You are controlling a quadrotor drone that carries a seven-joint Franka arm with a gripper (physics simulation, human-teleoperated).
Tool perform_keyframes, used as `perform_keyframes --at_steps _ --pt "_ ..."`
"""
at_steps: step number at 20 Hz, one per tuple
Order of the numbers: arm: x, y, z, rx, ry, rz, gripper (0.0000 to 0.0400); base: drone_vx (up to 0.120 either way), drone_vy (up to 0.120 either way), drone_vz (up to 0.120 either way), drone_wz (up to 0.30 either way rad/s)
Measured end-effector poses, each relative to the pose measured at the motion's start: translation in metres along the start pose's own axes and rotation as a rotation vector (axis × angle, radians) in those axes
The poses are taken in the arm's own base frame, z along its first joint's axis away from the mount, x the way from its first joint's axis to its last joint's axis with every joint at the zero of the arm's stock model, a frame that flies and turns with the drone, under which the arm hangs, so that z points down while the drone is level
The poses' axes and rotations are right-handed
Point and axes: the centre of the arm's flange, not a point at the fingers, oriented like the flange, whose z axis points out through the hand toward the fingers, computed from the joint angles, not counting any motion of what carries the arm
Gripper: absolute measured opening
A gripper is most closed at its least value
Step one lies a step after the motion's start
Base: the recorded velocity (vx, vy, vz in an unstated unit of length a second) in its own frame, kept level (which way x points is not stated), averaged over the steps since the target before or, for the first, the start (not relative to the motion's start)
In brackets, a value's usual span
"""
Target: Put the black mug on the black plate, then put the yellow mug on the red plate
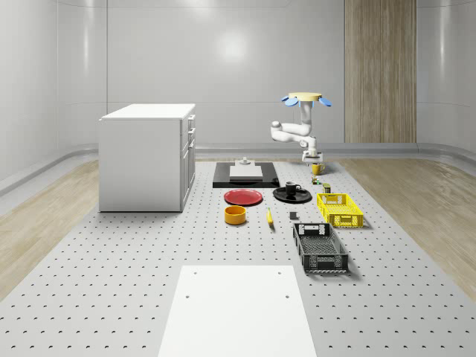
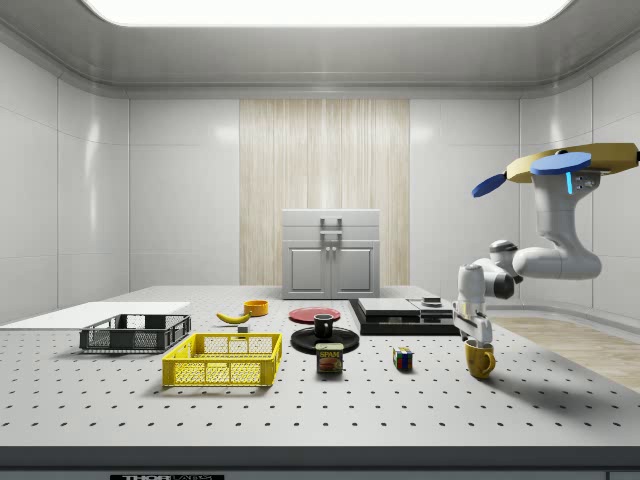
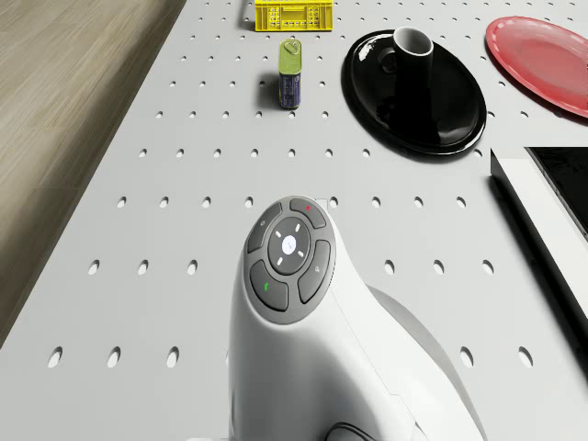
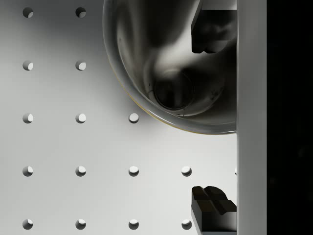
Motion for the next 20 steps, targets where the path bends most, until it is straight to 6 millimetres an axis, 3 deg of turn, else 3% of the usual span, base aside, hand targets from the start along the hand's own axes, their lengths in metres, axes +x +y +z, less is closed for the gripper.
perform_keyframes --at_steps 3,4,5,7,10,14,20 --pt "0.001 -0.0007 0.0002 0.0 0.0 0.0 0.04 0.0 0.0 0.0 0.0" --pt "0.0012 -0.0008 0.0002 0.0 0.0 0.0 0.0376 0.0 0.0 0.0 0.0" --pt "0.0013 -0.0009 0.0002 0.0 0.0 0.0 0.0315 0.0 0.0 0.0 0.0" --pt "0.0016 -0.0011 0.0003 0.0 0.0 0.0 0.0231 0.0 0.0 0.0 0.0" --pt "0.0018 -0.0012 0.0003 0.0 0.0 0.0 0.0162 0.0 0.0 0.0 0.0" --pt "0.0019 -0.0013 0.0003 0.0 0.0 0.0 0.0123 0.0 0.0 0.0 0.0" --pt "0.0019 -0.0013 0.0003 0.0 0.0 0.0 0.0105 0.0 0.0 0.0 0.0"
